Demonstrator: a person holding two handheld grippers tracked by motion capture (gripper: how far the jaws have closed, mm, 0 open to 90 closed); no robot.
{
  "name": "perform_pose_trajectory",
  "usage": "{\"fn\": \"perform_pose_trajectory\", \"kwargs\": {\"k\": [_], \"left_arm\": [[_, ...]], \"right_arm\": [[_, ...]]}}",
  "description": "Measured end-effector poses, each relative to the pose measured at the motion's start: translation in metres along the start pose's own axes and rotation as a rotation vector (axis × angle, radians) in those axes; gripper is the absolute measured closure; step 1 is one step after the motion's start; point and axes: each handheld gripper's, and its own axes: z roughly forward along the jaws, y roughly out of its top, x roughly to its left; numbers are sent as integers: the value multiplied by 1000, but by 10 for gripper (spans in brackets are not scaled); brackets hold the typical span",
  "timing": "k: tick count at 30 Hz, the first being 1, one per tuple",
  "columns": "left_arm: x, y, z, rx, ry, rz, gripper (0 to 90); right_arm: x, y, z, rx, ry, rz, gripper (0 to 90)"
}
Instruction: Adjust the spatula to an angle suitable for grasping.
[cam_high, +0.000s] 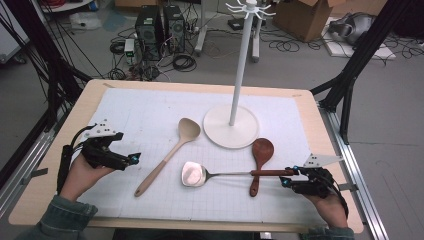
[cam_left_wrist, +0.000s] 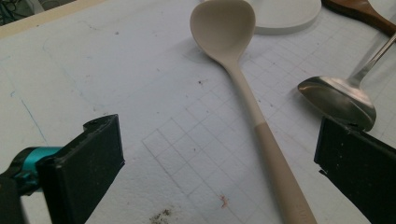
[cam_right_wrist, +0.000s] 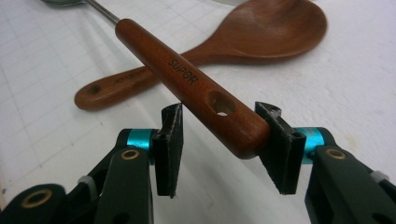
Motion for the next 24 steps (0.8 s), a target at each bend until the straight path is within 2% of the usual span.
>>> {"fn": "perform_pose_trajectory", "kwargs": {"k": [15, 18, 24], "left_arm": [[0, 0, 0, 0, -4, 5, 17], [0, 0, 0, 0, -6, 3, 18], [-1, 0, 1, 4, -13, 9, 17]], "right_arm": [[6, 6, 17, 45, 64, -37, 560], [8, 8, 25, 80, 83, -55, 556], [8, 9, 31, 105, 113, -75, 538]]}}
